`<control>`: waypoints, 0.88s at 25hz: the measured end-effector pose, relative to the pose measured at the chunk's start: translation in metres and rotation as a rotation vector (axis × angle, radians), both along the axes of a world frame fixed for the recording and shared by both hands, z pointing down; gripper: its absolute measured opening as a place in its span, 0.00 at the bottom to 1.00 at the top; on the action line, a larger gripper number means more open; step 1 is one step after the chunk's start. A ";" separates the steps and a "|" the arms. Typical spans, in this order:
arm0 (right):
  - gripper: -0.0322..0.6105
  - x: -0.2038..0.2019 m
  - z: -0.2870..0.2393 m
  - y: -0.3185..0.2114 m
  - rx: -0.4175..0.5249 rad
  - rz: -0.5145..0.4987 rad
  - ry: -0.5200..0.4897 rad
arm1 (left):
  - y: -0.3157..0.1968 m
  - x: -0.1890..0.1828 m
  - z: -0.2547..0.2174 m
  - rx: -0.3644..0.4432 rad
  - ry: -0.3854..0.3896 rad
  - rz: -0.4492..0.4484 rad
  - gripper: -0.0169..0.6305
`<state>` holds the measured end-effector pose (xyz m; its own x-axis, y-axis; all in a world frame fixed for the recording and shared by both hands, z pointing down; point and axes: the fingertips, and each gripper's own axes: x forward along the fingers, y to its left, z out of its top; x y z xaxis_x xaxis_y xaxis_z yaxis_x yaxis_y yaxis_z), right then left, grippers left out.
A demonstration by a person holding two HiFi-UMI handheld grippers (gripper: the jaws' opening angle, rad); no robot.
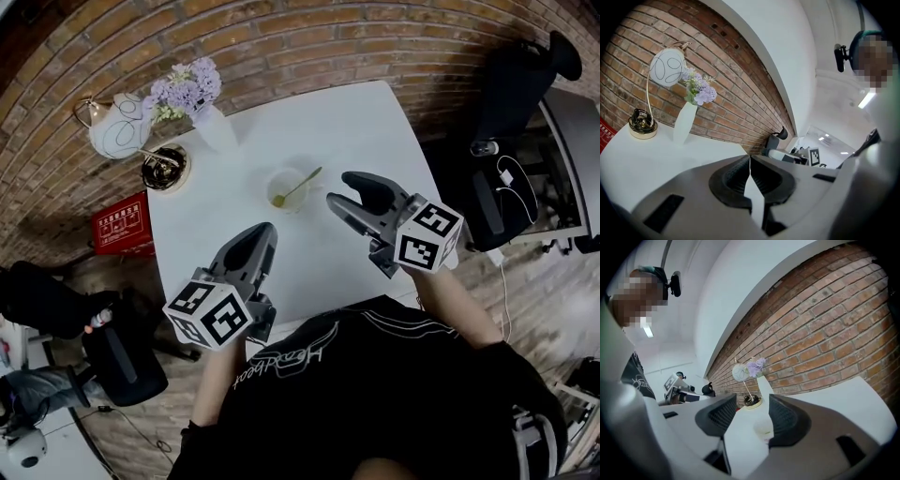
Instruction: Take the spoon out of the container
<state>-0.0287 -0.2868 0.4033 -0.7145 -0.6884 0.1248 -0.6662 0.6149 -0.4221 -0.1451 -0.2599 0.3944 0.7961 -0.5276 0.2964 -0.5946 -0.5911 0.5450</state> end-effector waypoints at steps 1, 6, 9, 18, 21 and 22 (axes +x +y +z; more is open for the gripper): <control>0.33 0.001 0.005 -0.005 -0.005 0.007 0.010 | -0.003 -0.001 0.003 -0.005 -0.002 -0.002 0.04; 0.37 0.006 0.033 -0.030 -0.044 0.032 0.050 | -0.015 -0.005 0.019 -0.043 -0.006 -0.026 0.04; 0.39 0.004 0.052 -0.041 -0.067 0.021 0.078 | -0.021 -0.009 0.029 -0.065 -0.017 -0.038 0.04; 0.39 -0.005 0.094 -0.064 -0.118 -0.011 0.117 | -0.038 -0.017 0.052 -0.113 -0.022 -0.084 0.04; 0.39 -0.008 0.103 -0.070 -0.129 -0.020 0.123 | -0.042 -0.018 0.059 -0.130 -0.030 -0.091 0.04; 0.39 -0.010 0.106 -0.072 -0.132 -0.024 0.126 | -0.042 -0.018 0.060 -0.134 -0.031 -0.094 0.04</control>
